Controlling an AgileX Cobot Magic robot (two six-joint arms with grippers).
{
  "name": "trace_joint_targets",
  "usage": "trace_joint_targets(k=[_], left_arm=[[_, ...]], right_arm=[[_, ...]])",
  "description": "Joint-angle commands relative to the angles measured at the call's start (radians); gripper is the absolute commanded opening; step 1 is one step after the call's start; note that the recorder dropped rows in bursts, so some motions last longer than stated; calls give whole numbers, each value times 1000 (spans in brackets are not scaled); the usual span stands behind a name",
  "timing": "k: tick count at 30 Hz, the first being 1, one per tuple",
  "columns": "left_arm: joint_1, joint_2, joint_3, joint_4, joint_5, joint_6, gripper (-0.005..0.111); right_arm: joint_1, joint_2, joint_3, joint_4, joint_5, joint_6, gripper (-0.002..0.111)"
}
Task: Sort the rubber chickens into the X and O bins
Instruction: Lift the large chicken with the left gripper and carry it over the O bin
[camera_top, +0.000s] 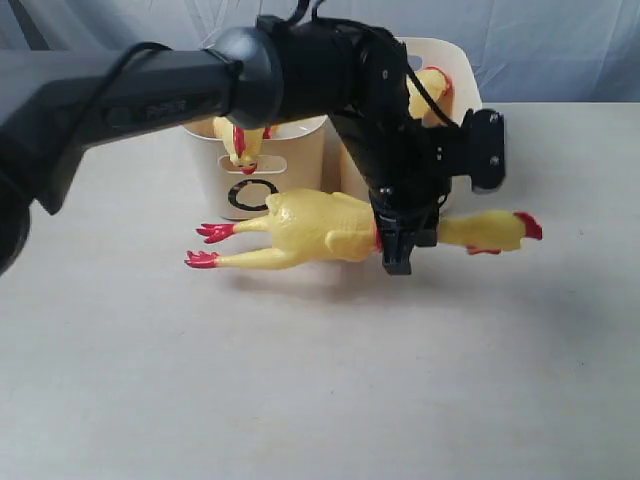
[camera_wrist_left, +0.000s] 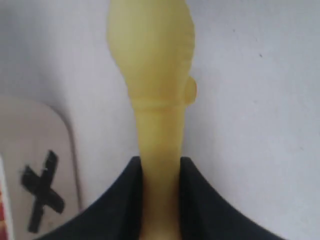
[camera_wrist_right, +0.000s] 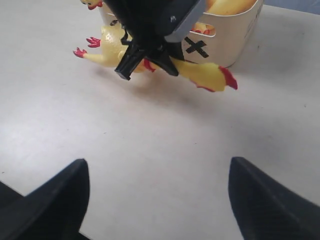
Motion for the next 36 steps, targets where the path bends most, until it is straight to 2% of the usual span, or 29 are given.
trace_joint_targets(k=[1, 7, 19, 24, 29, 36], left_arm=[[-4, -81, 0, -12, -67, -16, 6], [-4, -151, 0, -1, -100, -18, 2], [-4, -184, 0, 48, 40, -184, 0], [-25, -184, 0, 242, 94, -250, 0], [-79, -184, 0, 450, 113, -250, 0], [-125, -184, 0, 469, 84, -250, 0]], right_arm=[[-3, -7, 5, -5, -1, -7, 72], [-3, -7, 5, -5, -1, -7, 72], [-3, -7, 5, -5, -1, -7, 72], [-3, -7, 5, -5, -1, -7, 72], [-3, -7, 5, -5, -1, -3, 72], [-3, -7, 5, -5, -1, -1, 72]])
